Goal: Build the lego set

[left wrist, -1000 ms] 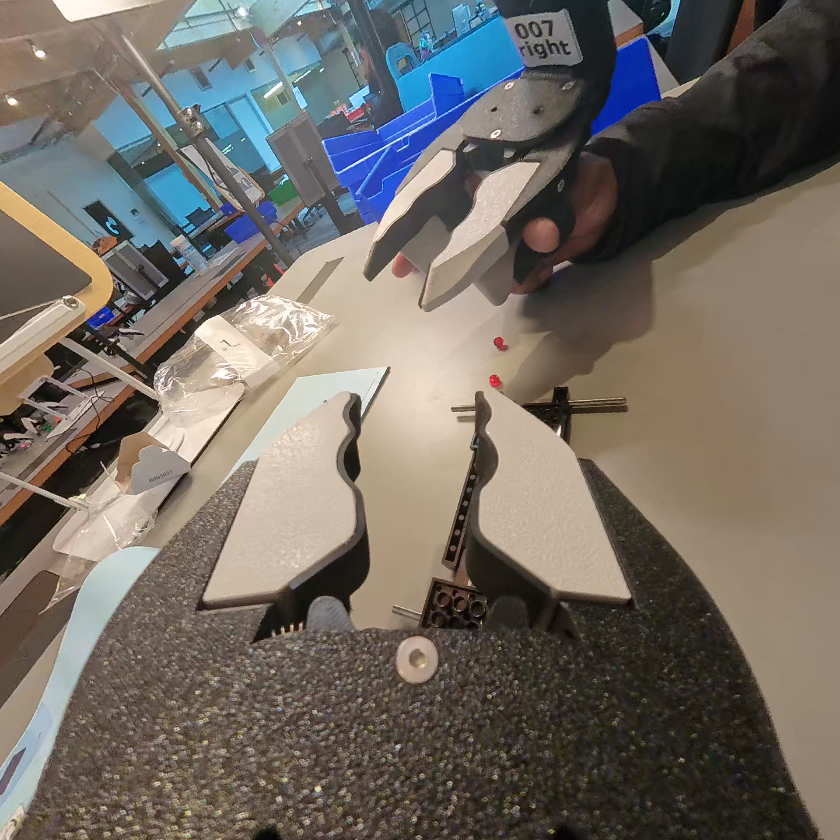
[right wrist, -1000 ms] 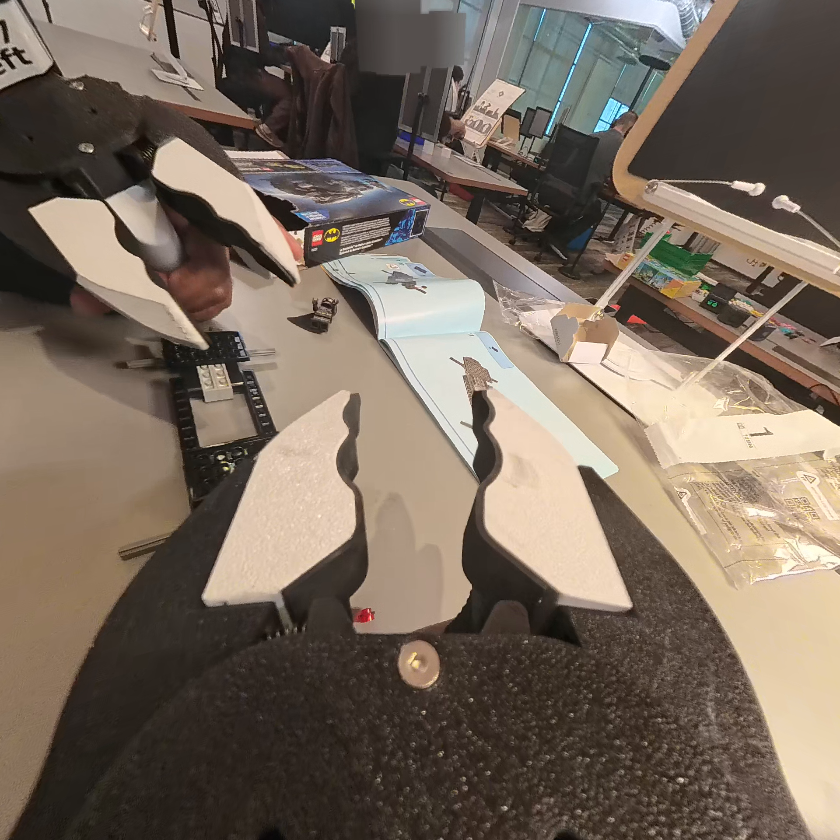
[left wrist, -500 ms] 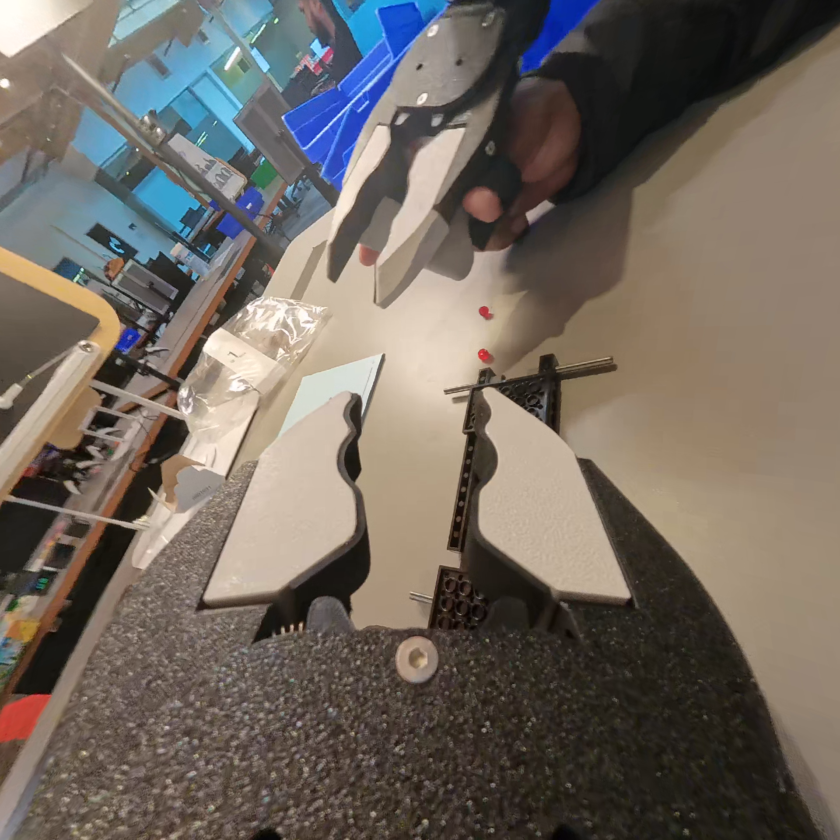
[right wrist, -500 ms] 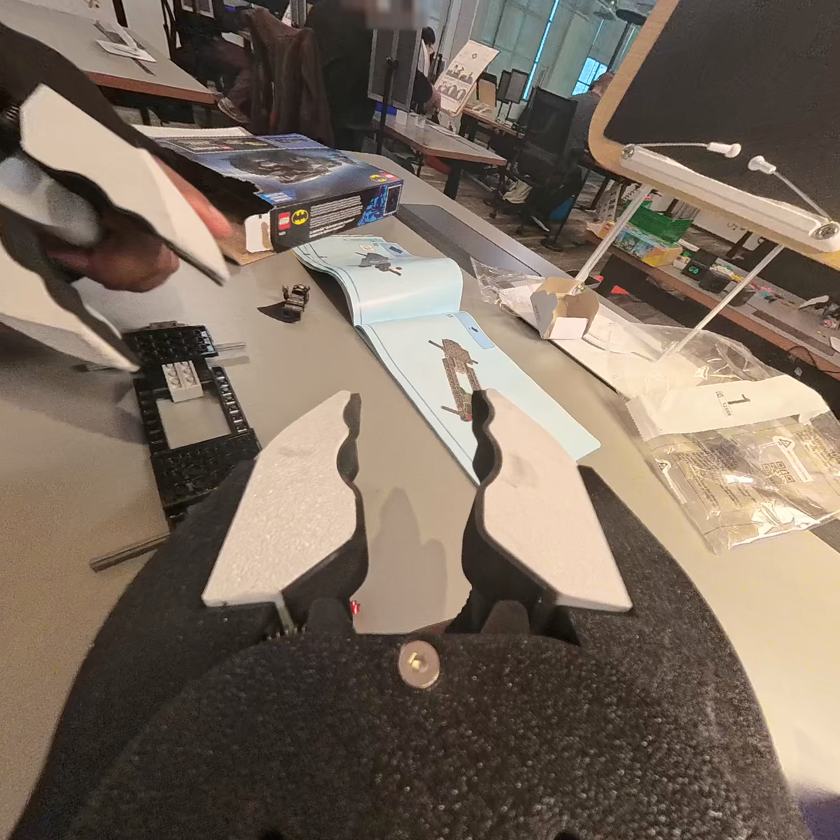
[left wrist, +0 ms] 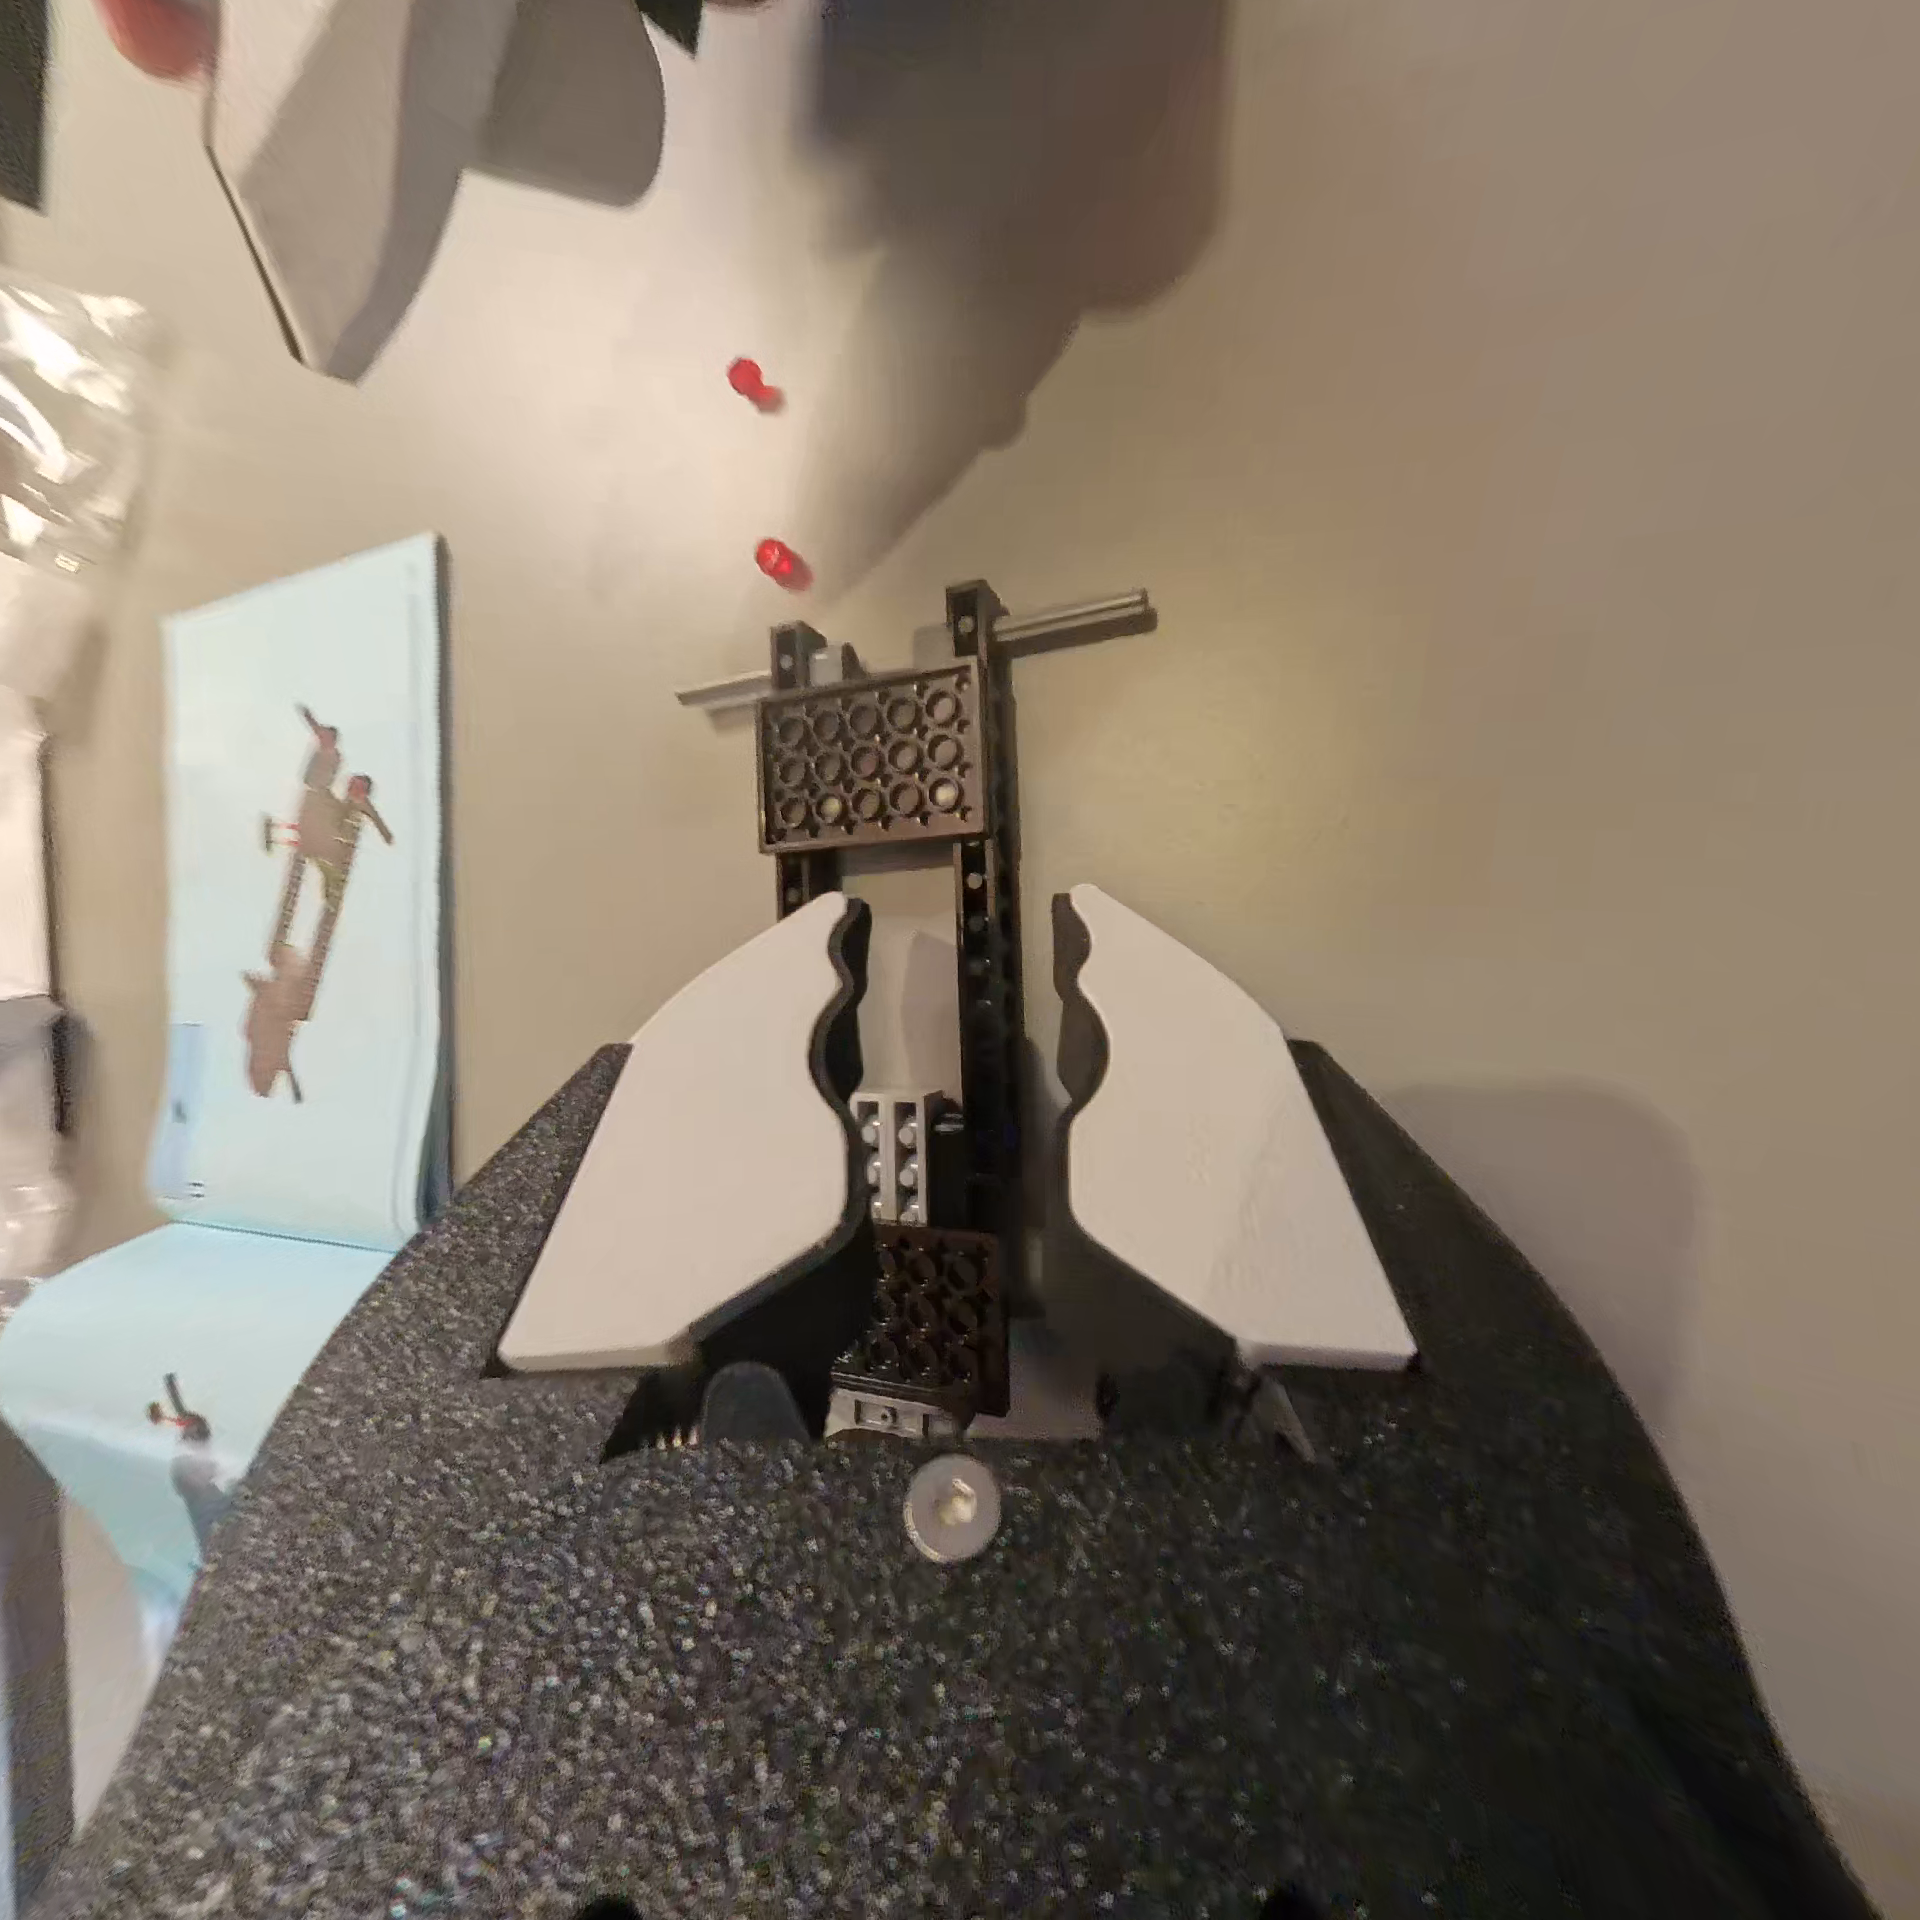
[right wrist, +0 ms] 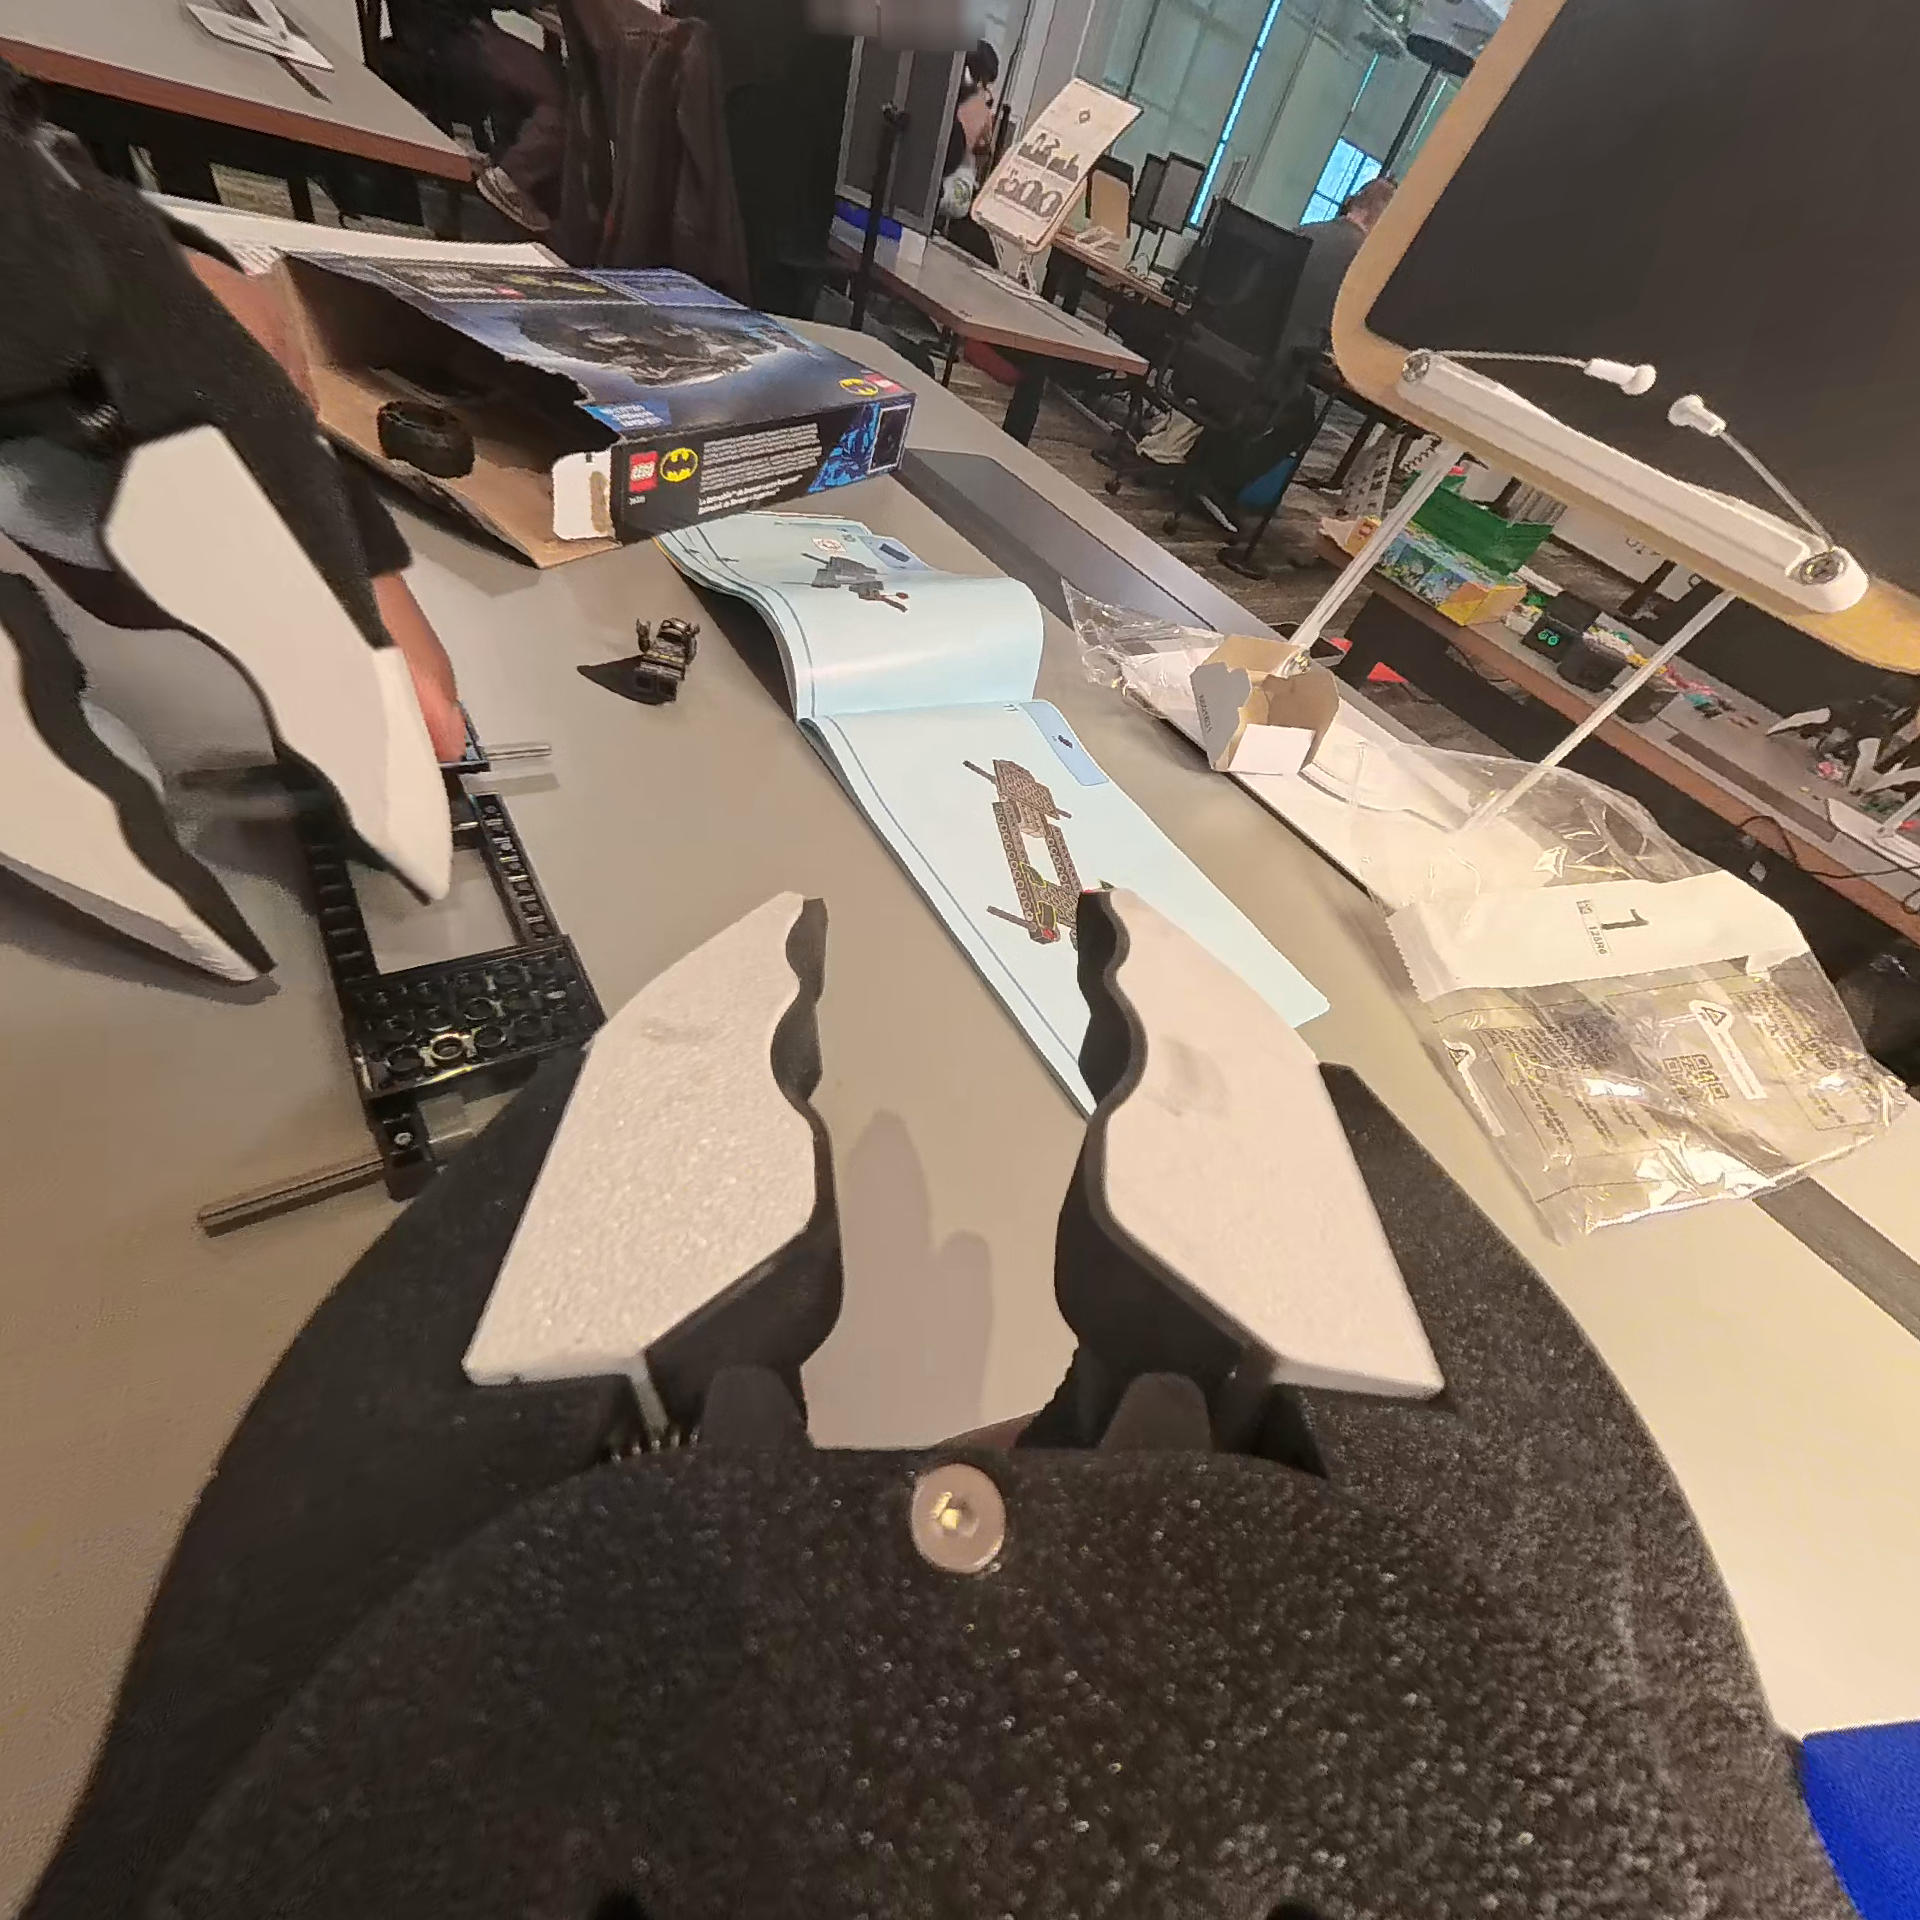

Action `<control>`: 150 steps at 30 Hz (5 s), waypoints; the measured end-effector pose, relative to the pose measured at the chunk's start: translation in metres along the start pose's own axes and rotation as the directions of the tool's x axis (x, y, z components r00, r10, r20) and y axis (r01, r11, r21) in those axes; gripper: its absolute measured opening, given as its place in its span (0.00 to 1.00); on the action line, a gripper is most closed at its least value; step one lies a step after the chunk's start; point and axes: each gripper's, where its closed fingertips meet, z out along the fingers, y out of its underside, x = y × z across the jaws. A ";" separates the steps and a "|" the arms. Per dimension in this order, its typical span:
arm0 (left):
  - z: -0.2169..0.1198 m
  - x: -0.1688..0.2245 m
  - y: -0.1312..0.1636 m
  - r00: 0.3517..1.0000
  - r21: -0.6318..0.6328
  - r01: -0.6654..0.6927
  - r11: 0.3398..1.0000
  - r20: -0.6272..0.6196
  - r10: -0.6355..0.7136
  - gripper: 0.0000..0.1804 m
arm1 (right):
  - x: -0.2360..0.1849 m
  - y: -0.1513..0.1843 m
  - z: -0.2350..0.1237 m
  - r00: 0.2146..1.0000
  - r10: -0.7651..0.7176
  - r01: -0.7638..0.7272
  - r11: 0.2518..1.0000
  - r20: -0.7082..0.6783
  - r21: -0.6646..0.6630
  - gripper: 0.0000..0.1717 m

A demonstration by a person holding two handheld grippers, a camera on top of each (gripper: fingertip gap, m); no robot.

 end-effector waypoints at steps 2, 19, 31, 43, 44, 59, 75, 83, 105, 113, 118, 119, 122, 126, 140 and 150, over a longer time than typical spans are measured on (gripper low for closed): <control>0.002 0.000 0.003 0.999 -0.030 0.023 0.999 -0.036 -0.024 0.18 | -0.001 0.000 0.000 1.000 -0.007 0.007 1.000 0.004 0.000 0.27; 0.008 0.000 0.013 0.999 -0.091 -0.017 0.996 -0.049 0.013 0.05 | -0.017 0.000 0.001 0.991 -0.127 0.126 0.992 0.041 0.013 0.27; -0.005 0.001 0.009 0.995 -0.043 -0.019 0.999 -0.094 0.015 0.05 | -0.045 0.011 -0.006 0.912 -0.396 0.393 0.918 0.108 0.048 0.28; -0.010 0.010 0.005 0.987 -0.026 -0.056 0.998 -0.154 0.052 0.05 | -0.081 0.023 -0.006 0.590 -0.806 0.803 0.591 0.034 0.077 0.27; -0.010 0.011 0.004 0.986 -0.025 -0.058 0.998 -0.160 0.053 0.05 | -0.083 0.022 -0.005 0.580 -0.814 0.810 0.581 0.030 0.080 0.27; -0.014 0.017 -0.001 0.969 -0.042 -0.097 0.994 -0.234 0.085 0.05 | -0.100 0.018 -0.001 0.417 -0.909 0.901 0.414 0.003 0.132 0.25; -0.013 0.018 -0.005 0.964 -0.026 -0.098 0.995 -0.250 0.089 0.05 | -0.103 0.019 0.002 0.313 -0.949 0.945 0.305 -0.047 0.121 0.10; -0.009 0.018 -0.004 0.971 -0.017 -0.089 0.996 -0.224 0.083 0.05 | -0.102 0.022 0.003 0.297 -0.954 0.950 0.291 -0.047 0.115 0.10; -0.004 0.001 -0.043 0.860 0.072 -0.340 0.938 0.426 0.279 0.26 | -0.089 0.028 0.006 0.319 -0.948 0.946 0.316 -0.022 0.076 0.10; 0.003 -0.011 -0.042 0.733 -0.098 -0.387 0.917 0.570 0.370 0.24 | -0.087 0.027 0.006 0.337 -0.941 0.939 0.335 -0.028 0.073 0.10; 0.006 -0.013 -0.040 0.613 -0.225 -0.459 0.859 0.620 0.490 0.13 | -0.083 0.028 0.006 0.343 -0.939 0.938 0.340 -0.031 0.065 0.11; 0.006 -0.015 -0.039 0.592 -0.246 -0.466 0.850 0.627 0.506 0.11 | -0.083 0.028 0.006 0.342 -0.939 0.939 0.339 -0.030 0.062 0.11; 0.008 -0.015 -0.039 0.588 -0.246 -0.475 0.845 0.626 0.513 0.11 | -0.082 0.031 0.006 0.332 -0.943 0.942 0.331 -0.027 0.051 0.11; 0.008 -0.016 -0.039 0.614 -0.213 -0.462 0.861 0.624 0.484 0.11 | -0.079 0.029 0.006 0.332 -0.942 0.943 0.331 -0.043 0.034 0.14; 0.004 -0.011 -0.040 0.630 -0.164 -0.495 0.854 0.609 0.482 0.10 | -0.070 0.039 -0.011 0.455 -0.880 0.890 0.454 0.138 -0.043 0.29; -0.004 0.016 -0.046 0.627 -0.073 -0.611 0.788 0.563 0.538 0.10 | -0.100 0.057 -0.042 0.649 -0.577 0.687 0.724 0.496 -0.057 0.21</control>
